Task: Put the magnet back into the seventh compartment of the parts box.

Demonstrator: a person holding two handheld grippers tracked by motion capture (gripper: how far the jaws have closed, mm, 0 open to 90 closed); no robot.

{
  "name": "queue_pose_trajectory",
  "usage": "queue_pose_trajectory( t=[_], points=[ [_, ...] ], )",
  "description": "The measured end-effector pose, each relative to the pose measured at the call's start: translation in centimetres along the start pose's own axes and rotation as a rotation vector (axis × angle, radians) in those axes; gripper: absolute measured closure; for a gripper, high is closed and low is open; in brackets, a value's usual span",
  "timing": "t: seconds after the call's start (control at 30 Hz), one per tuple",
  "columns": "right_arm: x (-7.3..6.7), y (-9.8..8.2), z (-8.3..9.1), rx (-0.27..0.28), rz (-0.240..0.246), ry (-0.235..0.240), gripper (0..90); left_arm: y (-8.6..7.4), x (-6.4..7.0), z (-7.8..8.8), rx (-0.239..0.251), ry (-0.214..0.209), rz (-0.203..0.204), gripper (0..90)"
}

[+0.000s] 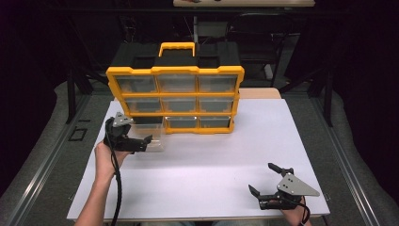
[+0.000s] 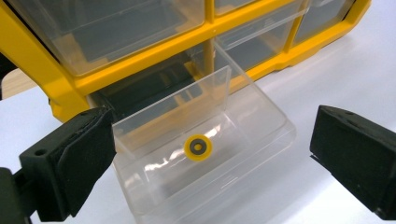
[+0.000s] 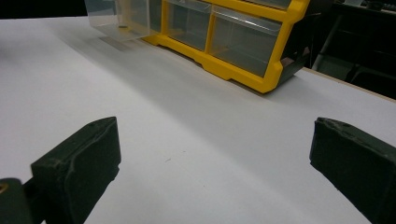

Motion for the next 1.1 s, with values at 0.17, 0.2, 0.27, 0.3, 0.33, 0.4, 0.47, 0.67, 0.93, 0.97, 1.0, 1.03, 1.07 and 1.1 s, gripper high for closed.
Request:
queue_pose_trajectory(
  t=[0.17, 0.2, 0.27, 0.3, 0.33, 0.4, 0.47, 0.67, 0.93, 0.97, 1.0, 1.03, 1.07, 1.1],
  points=[
    [0.0, -0.1, 0.0, -0.008, -0.003, -0.002, 1.4, -0.1, 0.4, 0.4, 0.028, -0.015, 0.003, 0.0],
    [0.0, -0.1, 0.0, -0.008, -0.003, -0.002, 1.4, -0.1, 0.4, 0.4, 0.028, -0.015, 0.003, 0.0],
    [0.0, 0.0, 0.0, -0.004, 0.000, -0.006, 1.4, -0.3, 0.5, 0.8, 0.056, -0.036, 0.019, 0.0],
    [0.0, 0.0, 0.0, -0.002, 0.000, -0.006, 1.4, -0.4, 0.5, 0.9, 0.061, -0.041, 0.017, 0.0],
    [0.0, 0.0, 0.0, -0.003, -0.001, -0.006, 1.4, -0.5, 0.6, 0.9, 0.067, -0.047, 0.018, 0.0],
    [0.0, 0.0, 0.0, -0.003, 0.001, -0.009, 1.4, -0.8, 0.8, 1.1, 0.076, -0.035, 0.013, 0.0],
    [0.0, 0.0, 0.0, -0.003, 0.001, -0.009, 1.4, -0.9, 1.0, 1.1, 0.080, -0.037, 0.012, 0.0],
    [-0.1, 0.0, 0.0, -0.004, -0.003, -0.007, 1.4, -2.0, 1.4, 1.6, 0.111, -0.050, 0.019, 0.0],
    [-0.2, 0.1, 0.1, -0.003, 0.005, -0.009, 1.4, -3.2, 2.0, 2.2, 0.136, -0.059, 0.018, 0.0],
    [-0.2, 0.1, 0.1, -0.003, 0.005, -0.009, 1.4, -3.2, 2.0, 2.2, 0.136, -0.059, 0.018, 0.0],
    [-0.2, 0.0, 0.0, -0.004, 0.004, -0.010, 1.4, -3.6, 2.2, 2.3, 0.133, -0.057, 0.018, 0.0],
    [-0.2, 0.0, 0.0, -0.004, 0.004, -0.009, 1.4, -3.8, 2.3, 2.3, 0.136, -0.053, 0.016, 0.0],
    [-0.2, 0.0, 0.0, -0.004, 0.004, -0.009, 1.4, -3.8, 2.3, 2.3, 0.136, -0.053, 0.016, 0.0],
    [-0.2, 0.0, 0.0, -0.005, -0.001, -0.007, 1.4, -4.1, 2.6, 2.4, 0.139, -0.049, 0.007, 0.0]
  ],
)
Point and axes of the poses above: each handheld gripper's, and its own axes: z roughly backward along the jaws, y roughly out of its top, x roughly to its right, the point moved 4 cm from there along -z, roughly forward along the jaws, and after that the axes turned 15 degrees about -x, right-handed, at the moved point
